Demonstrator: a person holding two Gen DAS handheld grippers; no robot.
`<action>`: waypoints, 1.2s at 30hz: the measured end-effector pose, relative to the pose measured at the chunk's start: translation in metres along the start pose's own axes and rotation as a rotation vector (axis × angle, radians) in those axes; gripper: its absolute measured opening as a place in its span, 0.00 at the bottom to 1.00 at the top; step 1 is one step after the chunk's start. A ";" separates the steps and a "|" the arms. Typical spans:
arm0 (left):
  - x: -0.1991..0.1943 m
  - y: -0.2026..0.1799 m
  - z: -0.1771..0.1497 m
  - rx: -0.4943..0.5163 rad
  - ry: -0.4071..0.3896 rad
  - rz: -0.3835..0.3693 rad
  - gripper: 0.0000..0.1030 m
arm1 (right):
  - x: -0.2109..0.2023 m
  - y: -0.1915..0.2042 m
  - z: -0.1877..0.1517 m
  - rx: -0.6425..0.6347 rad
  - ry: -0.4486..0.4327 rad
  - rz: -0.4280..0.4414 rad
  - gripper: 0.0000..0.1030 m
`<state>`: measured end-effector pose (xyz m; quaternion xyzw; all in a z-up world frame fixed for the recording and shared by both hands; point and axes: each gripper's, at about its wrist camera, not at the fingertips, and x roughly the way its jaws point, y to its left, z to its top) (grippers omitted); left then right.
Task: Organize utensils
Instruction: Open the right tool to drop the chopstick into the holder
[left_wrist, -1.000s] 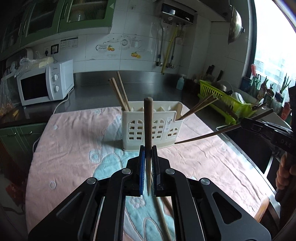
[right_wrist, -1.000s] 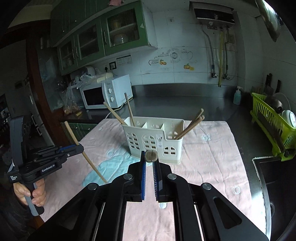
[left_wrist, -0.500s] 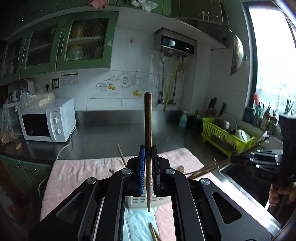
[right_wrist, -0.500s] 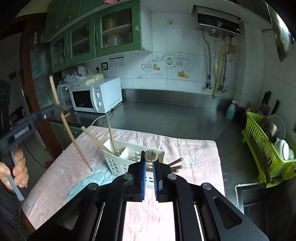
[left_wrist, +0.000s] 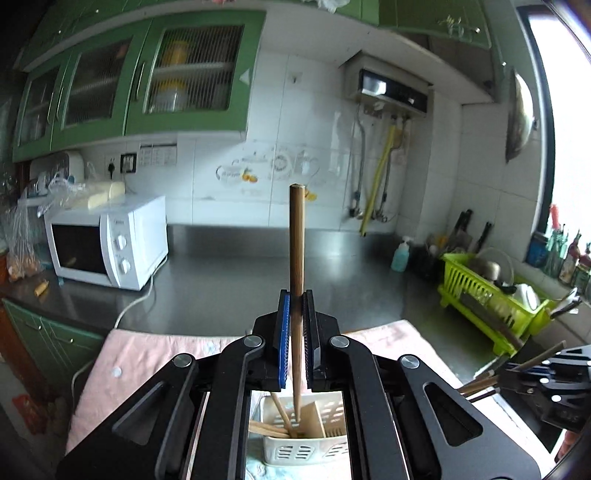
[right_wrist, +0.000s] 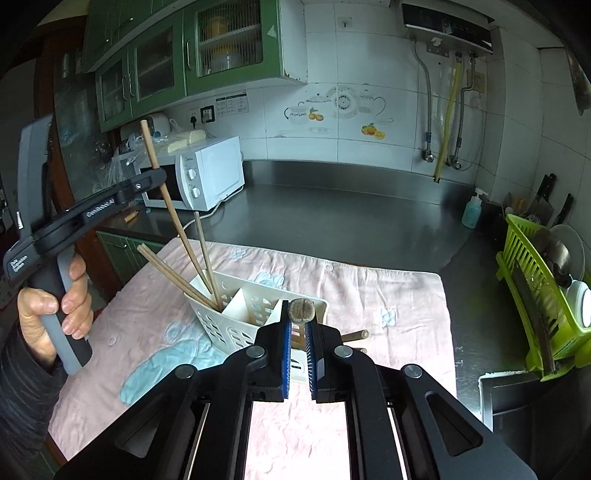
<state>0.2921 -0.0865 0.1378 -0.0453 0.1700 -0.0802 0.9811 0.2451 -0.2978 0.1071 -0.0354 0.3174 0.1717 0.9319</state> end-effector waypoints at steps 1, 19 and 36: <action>0.005 0.001 -0.003 -0.002 0.015 0.000 0.05 | 0.003 0.000 0.000 0.000 0.007 0.003 0.07; -0.007 0.002 -0.024 0.025 0.059 -0.055 0.29 | 0.042 -0.003 -0.013 0.041 0.083 0.020 0.13; -0.125 0.013 -0.082 0.051 0.055 -0.073 0.57 | -0.028 0.057 -0.119 0.046 0.044 0.079 0.20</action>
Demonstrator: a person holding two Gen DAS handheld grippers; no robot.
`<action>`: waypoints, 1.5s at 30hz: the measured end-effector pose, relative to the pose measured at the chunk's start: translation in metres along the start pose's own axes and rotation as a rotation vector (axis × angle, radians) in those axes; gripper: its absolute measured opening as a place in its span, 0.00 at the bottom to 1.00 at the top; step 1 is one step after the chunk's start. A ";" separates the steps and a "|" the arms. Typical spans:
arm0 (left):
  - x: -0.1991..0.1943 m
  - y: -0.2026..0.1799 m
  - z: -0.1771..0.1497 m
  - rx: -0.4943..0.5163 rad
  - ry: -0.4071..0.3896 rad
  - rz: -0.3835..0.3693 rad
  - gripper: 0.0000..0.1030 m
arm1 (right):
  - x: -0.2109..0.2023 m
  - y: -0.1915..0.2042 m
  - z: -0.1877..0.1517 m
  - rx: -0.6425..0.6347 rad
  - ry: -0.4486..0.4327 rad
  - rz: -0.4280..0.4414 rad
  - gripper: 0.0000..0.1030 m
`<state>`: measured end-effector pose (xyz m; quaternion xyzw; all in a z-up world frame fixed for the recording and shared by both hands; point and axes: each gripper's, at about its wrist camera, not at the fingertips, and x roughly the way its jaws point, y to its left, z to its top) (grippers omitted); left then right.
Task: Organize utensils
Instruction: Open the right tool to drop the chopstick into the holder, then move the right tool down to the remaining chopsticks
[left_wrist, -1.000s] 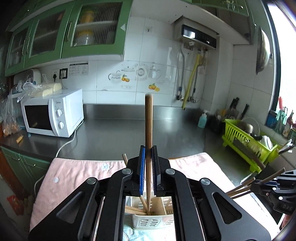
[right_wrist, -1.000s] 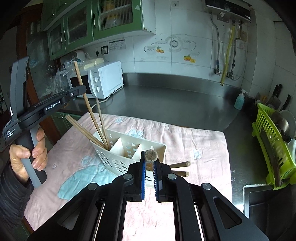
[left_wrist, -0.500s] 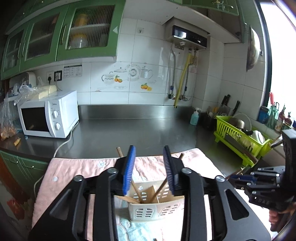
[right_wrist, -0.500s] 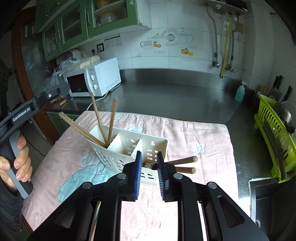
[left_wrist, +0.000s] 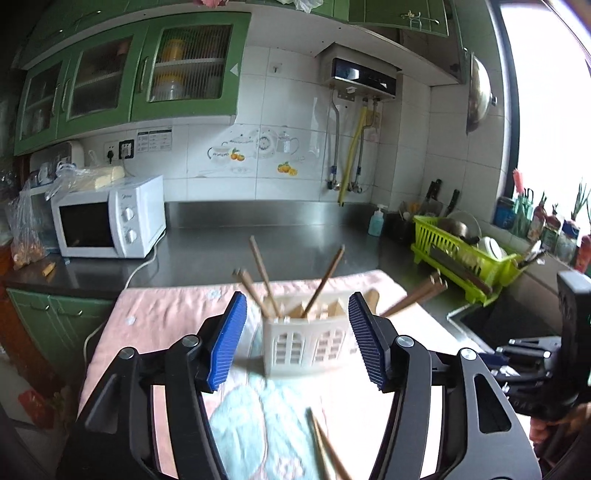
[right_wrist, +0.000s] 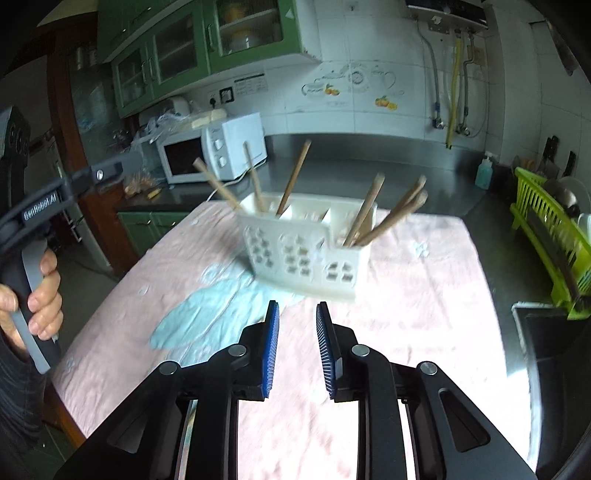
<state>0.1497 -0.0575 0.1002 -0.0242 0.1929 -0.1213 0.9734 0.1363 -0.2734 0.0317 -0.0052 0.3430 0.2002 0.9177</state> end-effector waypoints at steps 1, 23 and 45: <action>-0.005 0.001 -0.006 0.000 0.000 0.002 0.58 | 0.003 0.006 -0.010 0.004 0.013 0.014 0.20; -0.059 0.067 -0.136 -0.152 0.147 0.131 0.60 | 0.087 0.088 -0.127 0.081 0.177 -0.002 0.19; -0.011 0.005 -0.216 -0.099 0.395 -0.049 0.53 | 0.077 0.052 -0.141 0.159 0.167 -0.072 0.07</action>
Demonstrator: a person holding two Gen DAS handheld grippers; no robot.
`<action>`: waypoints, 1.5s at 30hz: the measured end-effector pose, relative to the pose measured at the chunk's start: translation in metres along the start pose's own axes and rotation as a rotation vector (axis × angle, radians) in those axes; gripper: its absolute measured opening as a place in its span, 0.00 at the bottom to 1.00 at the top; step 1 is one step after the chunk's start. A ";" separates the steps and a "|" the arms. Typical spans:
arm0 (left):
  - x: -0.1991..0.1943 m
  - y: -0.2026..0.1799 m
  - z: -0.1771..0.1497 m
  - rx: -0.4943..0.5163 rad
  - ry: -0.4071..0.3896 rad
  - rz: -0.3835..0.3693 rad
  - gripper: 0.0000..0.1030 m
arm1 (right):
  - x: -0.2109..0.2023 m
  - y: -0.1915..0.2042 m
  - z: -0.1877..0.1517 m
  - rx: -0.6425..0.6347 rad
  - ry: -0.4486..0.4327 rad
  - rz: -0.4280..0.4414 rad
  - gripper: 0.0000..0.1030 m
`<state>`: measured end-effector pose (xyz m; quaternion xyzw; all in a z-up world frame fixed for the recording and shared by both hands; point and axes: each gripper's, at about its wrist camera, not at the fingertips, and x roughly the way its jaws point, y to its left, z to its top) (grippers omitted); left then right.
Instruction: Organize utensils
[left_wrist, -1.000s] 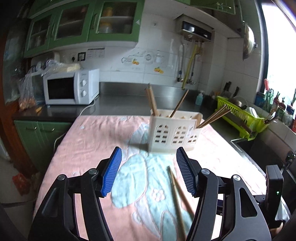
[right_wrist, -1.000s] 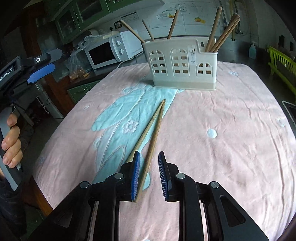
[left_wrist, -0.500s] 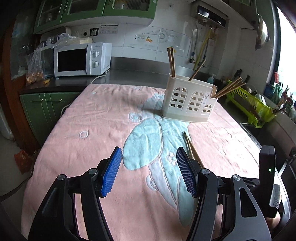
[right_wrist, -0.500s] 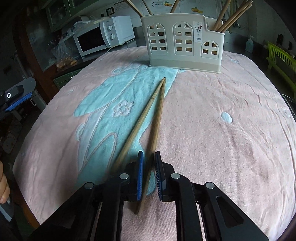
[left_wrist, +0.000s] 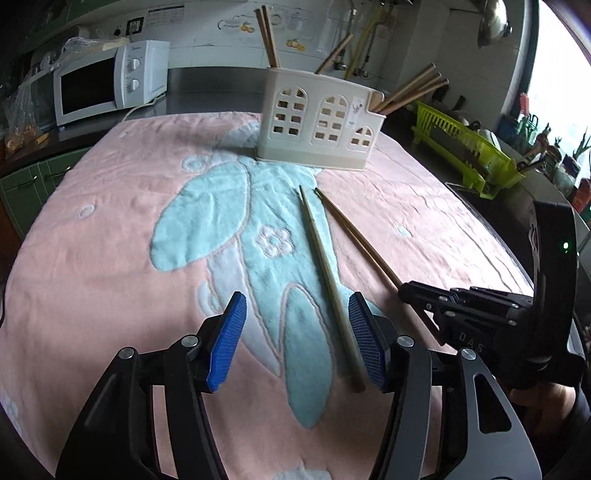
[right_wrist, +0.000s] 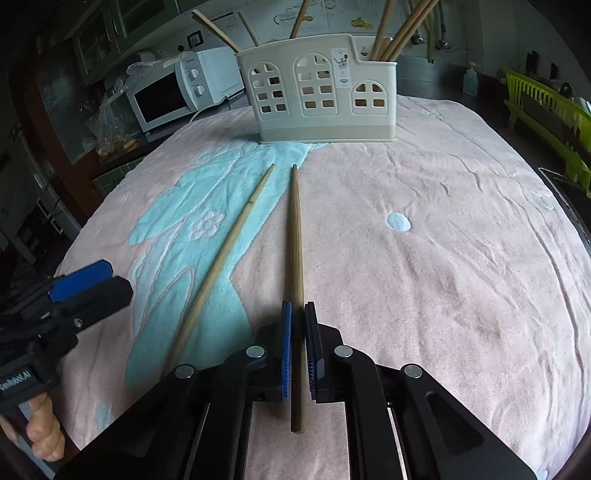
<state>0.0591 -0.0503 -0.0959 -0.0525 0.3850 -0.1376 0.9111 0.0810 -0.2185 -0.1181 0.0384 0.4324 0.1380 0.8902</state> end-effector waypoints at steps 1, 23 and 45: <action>0.005 -0.004 -0.002 0.005 0.011 -0.008 0.51 | -0.001 -0.004 -0.001 0.007 -0.001 0.000 0.07; 0.050 -0.033 -0.004 0.068 0.092 0.015 0.10 | -0.005 -0.019 -0.008 0.023 -0.001 -0.001 0.07; -0.003 -0.014 0.040 0.018 -0.068 -0.014 0.05 | -0.010 -0.019 -0.011 0.025 -0.002 0.011 0.07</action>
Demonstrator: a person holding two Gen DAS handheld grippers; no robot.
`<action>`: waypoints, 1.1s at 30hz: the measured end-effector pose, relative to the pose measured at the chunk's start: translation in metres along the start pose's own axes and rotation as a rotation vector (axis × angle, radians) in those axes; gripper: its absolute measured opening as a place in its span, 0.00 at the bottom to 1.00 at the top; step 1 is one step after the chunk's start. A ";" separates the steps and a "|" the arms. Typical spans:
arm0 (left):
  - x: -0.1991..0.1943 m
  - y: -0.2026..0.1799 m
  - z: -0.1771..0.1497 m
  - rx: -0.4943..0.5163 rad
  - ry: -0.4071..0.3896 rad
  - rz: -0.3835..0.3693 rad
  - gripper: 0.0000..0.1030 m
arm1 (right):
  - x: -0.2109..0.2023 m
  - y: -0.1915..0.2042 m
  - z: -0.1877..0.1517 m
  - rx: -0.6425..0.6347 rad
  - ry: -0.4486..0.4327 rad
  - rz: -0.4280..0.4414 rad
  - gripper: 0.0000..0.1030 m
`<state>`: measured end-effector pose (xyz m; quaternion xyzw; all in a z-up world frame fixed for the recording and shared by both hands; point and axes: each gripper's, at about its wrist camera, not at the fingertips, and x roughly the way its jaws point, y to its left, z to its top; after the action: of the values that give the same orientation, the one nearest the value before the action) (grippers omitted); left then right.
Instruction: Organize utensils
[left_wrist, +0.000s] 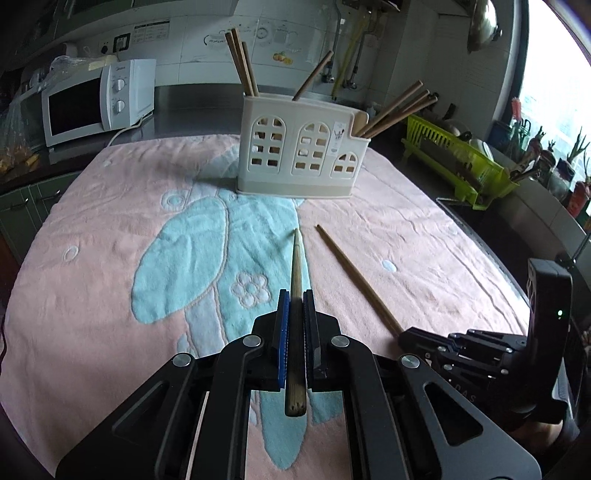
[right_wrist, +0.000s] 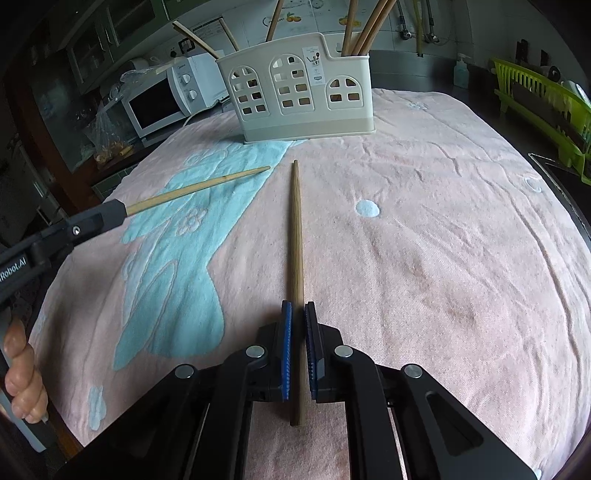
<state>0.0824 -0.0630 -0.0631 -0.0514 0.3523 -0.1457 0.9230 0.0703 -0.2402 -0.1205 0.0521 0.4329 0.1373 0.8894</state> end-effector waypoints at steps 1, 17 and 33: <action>-0.003 0.002 0.003 -0.003 -0.014 -0.004 0.05 | -0.002 0.000 0.000 0.000 -0.008 0.000 0.07; -0.017 0.006 0.051 0.017 -0.086 -0.052 0.05 | -0.082 0.005 0.066 -0.090 -0.256 0.009 0.07; -0.032 -0.003 0.145 0.081 -0.179 -0.071 0.05 | -0.126 -0.025 0.173 -0.148 -0.284 0.053 0.06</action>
<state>0.1554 -0.0568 0.0663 -0.0393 0.2602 -0.1871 0.9464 0.1366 -0.2959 0.0769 0.0167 0.2898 0.1835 0.9392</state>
